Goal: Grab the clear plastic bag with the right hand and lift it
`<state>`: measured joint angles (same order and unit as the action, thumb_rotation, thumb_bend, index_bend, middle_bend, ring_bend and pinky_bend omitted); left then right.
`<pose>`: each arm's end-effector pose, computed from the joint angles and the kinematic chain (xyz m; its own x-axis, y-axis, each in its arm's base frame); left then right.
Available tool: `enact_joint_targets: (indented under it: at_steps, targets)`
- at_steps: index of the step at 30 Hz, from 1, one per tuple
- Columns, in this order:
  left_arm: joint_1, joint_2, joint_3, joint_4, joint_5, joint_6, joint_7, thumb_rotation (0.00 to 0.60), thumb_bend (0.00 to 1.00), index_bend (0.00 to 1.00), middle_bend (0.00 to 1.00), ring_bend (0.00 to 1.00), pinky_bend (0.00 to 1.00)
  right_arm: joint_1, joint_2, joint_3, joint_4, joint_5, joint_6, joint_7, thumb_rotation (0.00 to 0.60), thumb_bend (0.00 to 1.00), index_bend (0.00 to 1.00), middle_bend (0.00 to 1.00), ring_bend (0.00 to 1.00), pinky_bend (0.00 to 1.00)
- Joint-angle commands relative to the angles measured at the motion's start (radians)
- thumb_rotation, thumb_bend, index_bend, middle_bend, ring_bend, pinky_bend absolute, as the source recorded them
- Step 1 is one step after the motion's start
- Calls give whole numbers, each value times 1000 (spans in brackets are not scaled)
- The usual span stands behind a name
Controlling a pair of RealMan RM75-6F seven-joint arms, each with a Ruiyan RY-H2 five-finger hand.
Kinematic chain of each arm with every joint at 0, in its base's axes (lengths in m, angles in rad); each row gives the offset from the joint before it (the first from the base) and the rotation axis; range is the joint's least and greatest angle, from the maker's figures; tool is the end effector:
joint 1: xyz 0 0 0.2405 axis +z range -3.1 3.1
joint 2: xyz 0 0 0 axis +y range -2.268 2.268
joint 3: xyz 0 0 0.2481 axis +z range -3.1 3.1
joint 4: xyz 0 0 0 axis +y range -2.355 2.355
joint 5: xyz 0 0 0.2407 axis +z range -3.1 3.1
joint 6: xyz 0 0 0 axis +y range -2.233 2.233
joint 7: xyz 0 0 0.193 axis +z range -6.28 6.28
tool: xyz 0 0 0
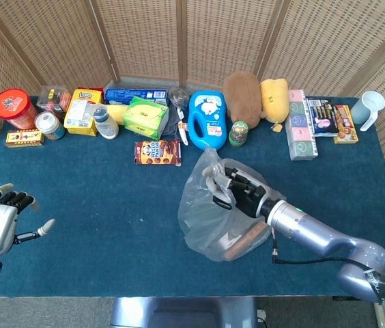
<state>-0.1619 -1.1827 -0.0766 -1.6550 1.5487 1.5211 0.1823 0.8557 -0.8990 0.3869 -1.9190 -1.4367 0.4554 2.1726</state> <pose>-0.2647 0.2573 0.1112 0.4564 -0.0982 0.8843 0.8763 -0.1227 -0.4659 -0.0251 -0.3739 0.0536 -0.8872 -0.4360 -0.1510 -0.1902 0.6437 -0.7412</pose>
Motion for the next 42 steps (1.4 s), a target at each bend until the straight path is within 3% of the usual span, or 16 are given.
enact_joint_targets:
  at_steps: [1,7,26,42]
  targets:
    - [4,-2,2,0,-1,4,-2,0,164,543,498,431,207,-21,39,25,-10,-23,32,44,560,692,479,675,881,860]
    - [9,-3,5,1,-1,7,-3,2,164,543,498,432,207,-32,80,38,-7,-57,66,121,600,697,479,675,890,868]
    - [30,4,16,-5,5,27,-9,1,163,543,498,432,207,-28,175,6,8,-208,305,390,600,696,479,667,885,867]
    - [50,5,25,-4,10,44,-18,0,163,543,498,428,207,6,213,-52,29,-230,400,472,600,697,479,662,880,862]
